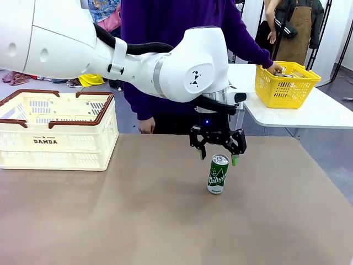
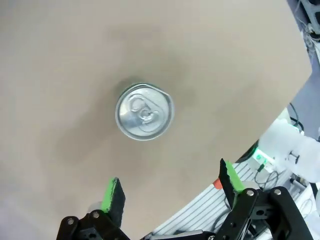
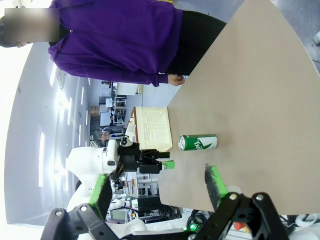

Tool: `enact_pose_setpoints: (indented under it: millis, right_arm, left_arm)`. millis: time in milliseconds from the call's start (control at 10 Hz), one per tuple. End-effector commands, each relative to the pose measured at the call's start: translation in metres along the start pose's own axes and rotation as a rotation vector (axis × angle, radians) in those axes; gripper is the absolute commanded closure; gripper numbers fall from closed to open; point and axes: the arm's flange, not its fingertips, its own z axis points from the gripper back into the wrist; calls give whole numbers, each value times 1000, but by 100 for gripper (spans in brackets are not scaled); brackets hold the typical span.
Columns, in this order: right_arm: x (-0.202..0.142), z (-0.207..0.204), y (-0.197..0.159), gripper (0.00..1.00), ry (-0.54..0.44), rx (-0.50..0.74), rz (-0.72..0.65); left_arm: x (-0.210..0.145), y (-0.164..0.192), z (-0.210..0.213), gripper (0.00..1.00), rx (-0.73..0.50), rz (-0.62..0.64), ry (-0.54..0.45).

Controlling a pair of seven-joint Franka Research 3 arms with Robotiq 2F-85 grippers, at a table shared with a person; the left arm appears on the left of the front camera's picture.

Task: Place the drinks into the Shopping basket.
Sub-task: Pick up one drink and place it into the Shopping basket.

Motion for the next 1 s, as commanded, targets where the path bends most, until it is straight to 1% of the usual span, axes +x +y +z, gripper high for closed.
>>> enact_pose_setpoints:
  millis: [0, 100, 200, 300, 500, 800, 900]
  right_arm:
    - [1, 0, 1, 0, -4, 25, 23]
    - [1, 0, 1, 0, -4, 25, 23]
    - [1, 0, 1, 0, -4, 25, 23]
    - [1, 0, 1, 0, -4, 25, 23]
    - [1, 0, 1, 0, -4, 25, 23]
    - [1, 0, 1, 0, -4, 25, 23]
    - [1, 0, 1, 0, -4, 25, 23]
  left_arm:
    - [-7, 1, 7, 0, -53, -60, 6]
    - [0, 0, 0, 0, 0, 0, 0]
    - [5, -6, -9, 0, -20, 55, -22]
    - [10, -9, -18, 0, 32, 180, -77]
    - [18, -12, -28, 0, 77, 333, -123]
    - [30, -4, -43, 0, 192, 472, -125]
    - [32, -3, -47, 0, 193, 478, -100]
